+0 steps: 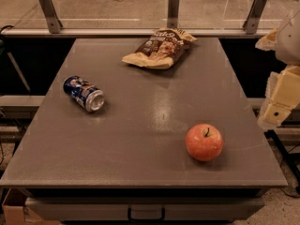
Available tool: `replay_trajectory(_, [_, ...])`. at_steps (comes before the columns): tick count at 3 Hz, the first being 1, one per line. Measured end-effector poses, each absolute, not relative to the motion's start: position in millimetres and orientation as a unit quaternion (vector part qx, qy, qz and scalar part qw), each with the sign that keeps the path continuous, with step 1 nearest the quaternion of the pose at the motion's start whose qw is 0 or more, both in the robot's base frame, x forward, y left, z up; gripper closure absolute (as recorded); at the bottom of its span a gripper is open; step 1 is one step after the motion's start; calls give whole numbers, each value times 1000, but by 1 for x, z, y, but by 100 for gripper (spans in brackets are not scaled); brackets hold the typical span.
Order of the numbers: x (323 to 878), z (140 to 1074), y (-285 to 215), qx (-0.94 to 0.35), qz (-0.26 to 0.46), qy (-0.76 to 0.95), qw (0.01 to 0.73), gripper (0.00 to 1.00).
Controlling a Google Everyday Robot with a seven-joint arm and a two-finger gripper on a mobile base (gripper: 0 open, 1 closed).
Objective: Pick apple
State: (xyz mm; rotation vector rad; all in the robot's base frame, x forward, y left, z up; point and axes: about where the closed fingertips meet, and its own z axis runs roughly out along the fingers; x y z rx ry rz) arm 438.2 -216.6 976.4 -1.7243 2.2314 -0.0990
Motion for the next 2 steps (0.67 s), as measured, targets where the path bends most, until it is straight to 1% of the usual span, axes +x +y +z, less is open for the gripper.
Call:
replay_trajectory(1, [438,976,-217,-603,-35,781,159,0])
replay_trajectory(2, [435,963,-213,-603,-2,778,179,0])
